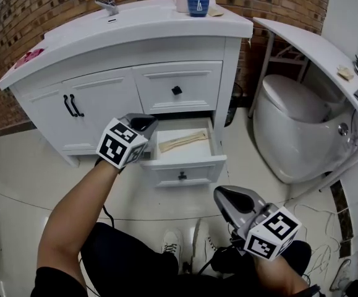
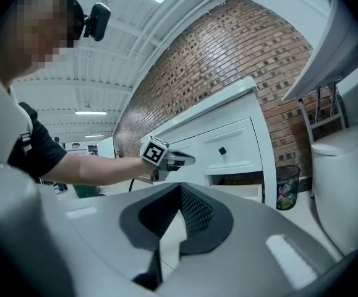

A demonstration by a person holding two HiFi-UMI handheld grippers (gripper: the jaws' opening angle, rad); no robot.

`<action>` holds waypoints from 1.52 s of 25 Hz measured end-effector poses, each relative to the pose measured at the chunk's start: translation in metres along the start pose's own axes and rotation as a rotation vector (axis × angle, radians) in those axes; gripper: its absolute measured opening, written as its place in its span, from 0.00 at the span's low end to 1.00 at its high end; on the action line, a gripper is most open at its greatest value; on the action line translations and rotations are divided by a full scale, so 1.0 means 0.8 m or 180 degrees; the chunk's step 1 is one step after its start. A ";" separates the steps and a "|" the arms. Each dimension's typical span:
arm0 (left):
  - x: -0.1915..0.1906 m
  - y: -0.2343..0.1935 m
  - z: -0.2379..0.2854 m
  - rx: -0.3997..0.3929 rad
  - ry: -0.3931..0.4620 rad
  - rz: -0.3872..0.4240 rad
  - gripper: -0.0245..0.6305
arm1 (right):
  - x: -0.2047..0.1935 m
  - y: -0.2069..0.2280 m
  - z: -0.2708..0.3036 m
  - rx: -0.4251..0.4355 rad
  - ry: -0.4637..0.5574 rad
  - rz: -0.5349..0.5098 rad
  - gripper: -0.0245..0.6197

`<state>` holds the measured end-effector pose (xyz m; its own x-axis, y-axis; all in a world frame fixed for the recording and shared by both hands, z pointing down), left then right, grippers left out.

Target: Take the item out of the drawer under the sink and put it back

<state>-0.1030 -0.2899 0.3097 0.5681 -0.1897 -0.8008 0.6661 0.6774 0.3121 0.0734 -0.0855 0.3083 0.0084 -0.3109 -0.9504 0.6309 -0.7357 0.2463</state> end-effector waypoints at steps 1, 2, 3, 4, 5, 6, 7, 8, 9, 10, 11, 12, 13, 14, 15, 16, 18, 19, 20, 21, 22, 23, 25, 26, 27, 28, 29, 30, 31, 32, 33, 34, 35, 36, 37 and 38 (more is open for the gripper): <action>0.006 0.009 -0.021 0.0005 0.0134 -0.0057 0.05 | 0.001 -0.003 -0.002 0.0014 0.0010 0.0001 0.04; 0.010 0.019 -0.040 0.0002 0.0241 -0.0099 0.05 | 0.002 -0.006 -0.004 0.0026 0.0021 0.0004 0.04; 0.012 0.029 -0.057 -0.0011 0.0325 -0.0134 0.05 | 0.003 -0.009 -0.005 0.0038 0.0033 0.0005 0.04; 0.014 0.040 -0.071 -0.0039 0.0393 -0.0171 0.05 | 0.004 -0.011 -0.007 0.0049 0.0041 0.0003 0.04; 0.015 0.051 -0.084 -0.0082 0.0450 -0.0215 0.05 | 0.004 -0.015 -0.008 0.0058 0.0048 -0.0006 0.04; 0.016 0.062 -0.095 -0.0132 0.0501 -0.0257 0.05 | 0.005 -0.018 -0.008 0.0068 0.0055 -0.0020 0.04; 0.018 0.072 -0.105 -0.0177 0.0546 -0.0284 0.05 | 0.006 -0.021 -0.009 0.0078 0.0061 -0.0035 0.04; 0.021 0.083 -0.115 -0.0206 0.0587 -0.0287 0.05 | 0.007 -0.025 -0.009 0.0091 0.0067 -0.0050 0.04; 0.023 0.094 -0.125 -0.0225 0.0628 -0.0275 0.05 | 0.008 -0.028 -0.011 0.0105 0.0072 -0.0065 0.04; 0.025 0.106 -0.134 -0.0247 0.0671 -0.0264 0.05 | 0.010 -0.033 -0.012 0.0120 0.0075 -0.0080 0.04; 0.027 0.118 -0.142 -0.0283 0.0719 -0.0269 0.05 | 0.011 -0.037 -0.014 0.0134 0.0076 -0.0095 0.04; 0.028 0.129 -0.150 -0.0332 0.0770 -0.0294 0.05 | 0.012 -0.040 -0.016 0.0145 0.0078 -0.0107 0.04; 0.029 0.140 -0.158 -0.0381 0.0822 -0.0336 0.05 | 0.013 -0.044 -0.018 0.0154 0.0082 -0.0117 0.04; 0.029 0.149 -0.165 -0.0418 0.0874 -0.0392 0.05 | 0.014 -0.046 -0.020 0.0160 0.0088 -0.0125 0.04; 0.027 0.156 -0.172 -0.0438 0.0925 -0.0465 0.05 | 0.015 -0.049 -0.023 0.0165 0.0094 -0.0131 0.04; 0.025 0.162 -0.179 -0.0442 0.0978 -0.0556 0.05 | 0.016 -0.051 -0.026 0.0170 0.0100 -0.0132 0.04; 0.018 0.170 -0.195 -0.0421 0.1087 -0.0772 0.05 | 0.016 -0.054 -0.031 0.0174 0.0103 -0.0124 0.04; 0.014 0.176 -0.202 -0.0412 0.1137 -0.0868 0.05 | 0.015 -0.056 -0.033 0.0175 0.0098 -0.0119 0.04; 0.010 0.183 -0.209 -0.0418 0.1175 -0.0934 0.05 | 0.013 -0.058 -0.035 0.0178 0.0087 -0.0117 0.04; 0.006 0.192 -0.215 -0.0439 0.1195 -0.0961 0.05 | 0.011 -0.061 -0.036 0.0182 0.0068 -0.0124 0.04; 0.003 0.202 -0.220 -0.0465 0.1198 -0.0953 0.05 | 0.008 -0.064 -0.037 0.0186 0.0044 -0.0142 0.04; 0.000 0.211 -0.224 -0.0483 0.1187 -0.0919 0.05 | 0.006 -0.067 -0.037 0.0189 0.0017 -0.0168 0.04; -0.006 0.223 -0.230 -0.0492 0.1143 -0.0834 0.05 | 0.002 -0.072 -0.037 0.0191 -0.0033 -0.0210 0.04; -0.009 0.226 -0.231 -0.0491 0.1125 -0.0816 0.05 | 0.000 -0.073 -0.036 0.0192 -0.0053 -0.0218 0.04; -0.012 0.228 -0.232 -0.0492 0.1116 -0.0818 0.05 | -0.002 -0.073 -0.035 0.0190 -0.0070 -0.0222 0.04; -0.013 0.230 -0.232 -0.0502 0.1117 -0.0830 0.05 | -0.004 -0.073 -0.034 0.0184 -0.0084 -0.0221 0.04; -0.014 0.232 -0.232 -0.0520 0.1122 -0.0841 0.05 | -0.005 -0.073 -0.033 0.0175 -0.0094 -0.0217 0.04; -0.014 0.234 -0.232 -0.0540 0.1129 -0.0846 0.05 | -0.006 -0.072 -0.033 0.0169 -0.0100 -0.0211 0.04; -0.014 0.236 -0.232 -0.0556 0.1135 -0.0843 0.05 | -0.008 -0.073 -0.032 0.0166 -0.0105 -0.0207 0.04; -0.015 0.238 -0.232 -0.0563 0.1139 -0.0836 0.05 | -0.009 -0.074 -0.032 0.0166 -0.0109 -0.0206 0.04; -0.015 0.240 -0.231 -0.0565 0.1139 -0.0828 0.05 | -0.010 -0.075 -0.031 0.0169 -0.0114 -0.0209 0.04; -0.017 0.241 -0.231 -0.0568 0.1137 -0.0823 0.05 | -0.010 -0.075 -0.031 0.0168 -0.0118 -0.0217 0.04; -0.018 0.242 -0.230 -0.0575 0.1134 -0.0823 0.05 | -0.011 -0.075 -0.030 0.0160 -0.0120 -0.0228 0.04; -0.020 0.242 -0.229 -0.0586 0.1134 -0.0834 0.05 | -0.011 -0.074 -0.030 0.0145 -0.0122 -0.0236 0.04; -0.022 0.241 -0.228 -0.0602 0.1140 -0.0864 0.05 | -0.011 -0.073 -0.029 0.0132 -0.0124 -0.0237 0.04; -0.024 0.240 -0.226 -0.0620 0.1151 -0.0909 0.05 | -0.012 -0.072 -0.028 0.0123 -0.0127 -0.0231 0.04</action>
<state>-0.0737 -0.0277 0.2921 0.1494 -0.1518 -0.9770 0.6484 0.7610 -0.0191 0.0547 -0.0267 0.2989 -0.0675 -0.2791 -0.9579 0.5983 -0.7796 0.1850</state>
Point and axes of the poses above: the fingertips, and each gripper's own axes: z forward along the fingers, y to its right, x out of its top, the point moved 2 cm from there along -z, backward along the fingers, and after that the axes turned 5 degrees about -y, right-handed, at the moved point
